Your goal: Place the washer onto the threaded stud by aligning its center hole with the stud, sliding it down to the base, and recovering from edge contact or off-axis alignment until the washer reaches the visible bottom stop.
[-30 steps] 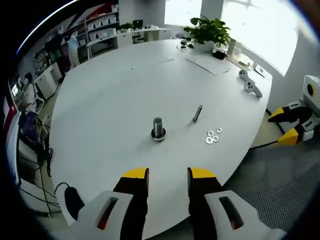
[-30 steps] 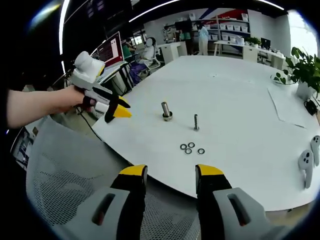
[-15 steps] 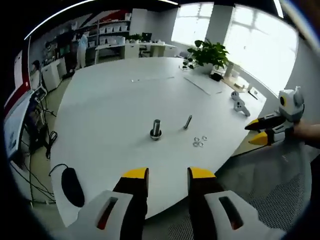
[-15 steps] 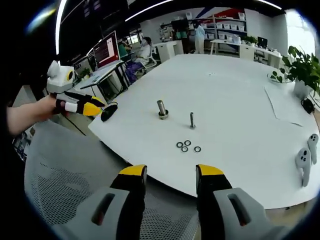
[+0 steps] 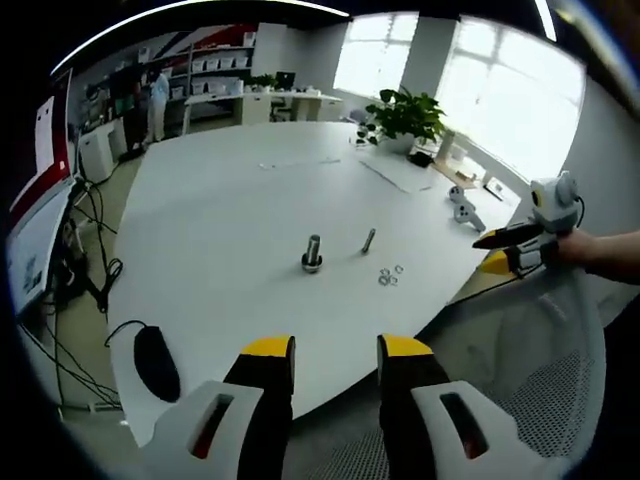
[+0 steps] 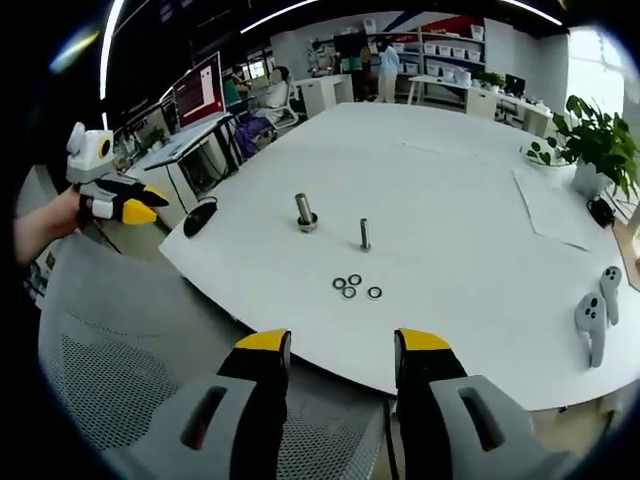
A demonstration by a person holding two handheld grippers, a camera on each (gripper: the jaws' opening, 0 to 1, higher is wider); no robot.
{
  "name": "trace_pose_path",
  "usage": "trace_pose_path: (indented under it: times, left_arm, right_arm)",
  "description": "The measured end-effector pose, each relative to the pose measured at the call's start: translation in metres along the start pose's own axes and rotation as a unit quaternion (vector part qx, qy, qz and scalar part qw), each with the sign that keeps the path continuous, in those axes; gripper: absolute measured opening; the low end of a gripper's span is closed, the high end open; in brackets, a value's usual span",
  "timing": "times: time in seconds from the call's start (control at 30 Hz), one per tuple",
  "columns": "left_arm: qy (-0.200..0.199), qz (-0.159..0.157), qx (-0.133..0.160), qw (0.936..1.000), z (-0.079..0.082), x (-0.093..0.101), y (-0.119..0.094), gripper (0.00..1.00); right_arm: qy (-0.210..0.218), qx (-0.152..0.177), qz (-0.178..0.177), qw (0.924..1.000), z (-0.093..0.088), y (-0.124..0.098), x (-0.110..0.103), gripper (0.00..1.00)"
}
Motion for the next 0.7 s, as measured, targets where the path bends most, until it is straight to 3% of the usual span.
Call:
trace_pose_path:
  times: [0.27, 0.43, 0.53, 0.7]
  left_arm:
    - [-0.020, -0.016, -0.003, 0.9997, -0.020, 0.003, -0.005, 0.32]
    - [0.022, -0.014, 0.000, 0.9997, -0.023, 0.010, -0.007, 0.32]
    - [0.019, -0.018, 0.013, 0.9996, -0.020, 0.010, -0.005, 0.32]
    - [0.040, -0.016, 0.010, 0.9990, -0.023, 0.013, -0.003, 0.32]
  right_arm:
    - [-0.010, -0.019, -0.011, 0.9997, -0.005, 0.001, 0.002, 0.44]
    - [-0.006, -0.019, -0.019, 0.9996, -0.005, 0.000, 0.004, 0.45]
    - [-0.007, -0.024, -0.023, 0.9994, -0.006, 0.001, 0.006, 0.45]
    - [-0.012, -0.031, -0.024, 0.9992, -0.009, 0.002, 0.006, 0.45]
Point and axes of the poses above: the point that each gripper's makers call its tool centre point, and the gripper's own axes: y roughly forward along the fingers, x roughly to its right, z roughly out of its top, the point moved 5 cm from there along -y, roughly backward along the fingers, and after that the axes turned 5 degrees about -z, right-handed, at the moved point
